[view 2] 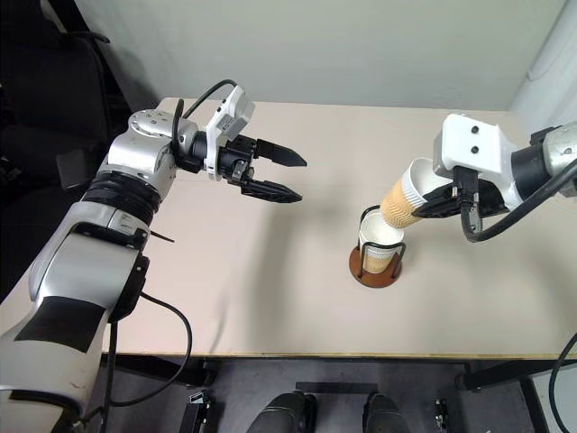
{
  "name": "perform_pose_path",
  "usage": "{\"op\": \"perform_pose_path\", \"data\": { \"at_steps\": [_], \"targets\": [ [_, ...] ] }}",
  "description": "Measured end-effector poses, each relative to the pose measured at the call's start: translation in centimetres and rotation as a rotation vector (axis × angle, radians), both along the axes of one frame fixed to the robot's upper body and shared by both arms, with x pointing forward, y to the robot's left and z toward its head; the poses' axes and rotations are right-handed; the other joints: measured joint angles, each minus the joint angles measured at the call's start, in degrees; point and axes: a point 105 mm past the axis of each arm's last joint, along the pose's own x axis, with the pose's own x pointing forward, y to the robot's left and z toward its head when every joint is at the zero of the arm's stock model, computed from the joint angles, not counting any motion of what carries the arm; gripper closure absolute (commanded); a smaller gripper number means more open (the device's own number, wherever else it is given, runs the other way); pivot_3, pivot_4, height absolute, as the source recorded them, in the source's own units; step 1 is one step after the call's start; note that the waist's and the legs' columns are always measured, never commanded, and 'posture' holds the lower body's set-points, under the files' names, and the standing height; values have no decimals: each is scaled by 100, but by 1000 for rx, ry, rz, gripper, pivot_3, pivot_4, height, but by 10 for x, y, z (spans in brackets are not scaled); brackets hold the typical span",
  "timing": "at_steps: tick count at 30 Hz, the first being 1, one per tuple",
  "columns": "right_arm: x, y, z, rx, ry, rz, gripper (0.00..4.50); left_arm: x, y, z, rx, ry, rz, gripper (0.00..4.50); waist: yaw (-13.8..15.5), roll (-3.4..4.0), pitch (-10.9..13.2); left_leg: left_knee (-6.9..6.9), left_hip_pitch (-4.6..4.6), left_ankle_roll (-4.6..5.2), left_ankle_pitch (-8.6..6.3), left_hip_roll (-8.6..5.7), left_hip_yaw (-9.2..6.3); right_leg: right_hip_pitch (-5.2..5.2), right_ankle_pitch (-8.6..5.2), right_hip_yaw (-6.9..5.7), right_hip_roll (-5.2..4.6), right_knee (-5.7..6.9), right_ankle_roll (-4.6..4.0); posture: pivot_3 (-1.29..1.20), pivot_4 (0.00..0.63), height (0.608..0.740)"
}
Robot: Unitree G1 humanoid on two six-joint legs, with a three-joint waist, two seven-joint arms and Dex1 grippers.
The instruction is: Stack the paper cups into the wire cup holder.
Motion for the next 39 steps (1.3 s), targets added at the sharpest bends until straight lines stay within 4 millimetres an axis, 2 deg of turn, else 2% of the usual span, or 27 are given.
{"op": "perform_pose_path", "data": {
  "at_steps": [13,19,28,32,36,39],
  "targets": [
    [5,6,-15,1,28,15,4460,0,4,3,-1,-5,9,0,-3,1,1,4,0,0,1,2,-15,3,-6,6,-12,2,-20,0,150,740],
    [7,4,-32,-32,59,15,4460,-1,4,5,-8,-8,4,0,-8,0,0,4,1,-1,2,0,-14,3,-4,7,-11,3,-26,0,150,740],
    [10,1,-37,-80,31,27,4460,-2,4,6,-8,-7,2,0,-22,-2,0,3,6,2,4,1,-14,6,-1,6,-5,3,-38,0,150,740],
    [13,3,-42,-89,34,31,3615,-3,3,7,-7,-11,-3,0,-25,-3,-1,2,9,6,5,2,-15,4,6,9,-10,4,-39,0,150,740],
    [14,9,-41,-69,40,47,2209,-3,1,8,-6,-15,-9,0,-26,-1,0,4,6,7,7,5,-22,4,9,14,-15,4,-39,0,150,740],
    [11,23,-29,8,69,68,1093,-4,1,8,-8,-14,-16,0,-40,-1,0,4,5,6,10,6,-21,4,8,15,-12,3,-42,0,150,740]
  ]
}}
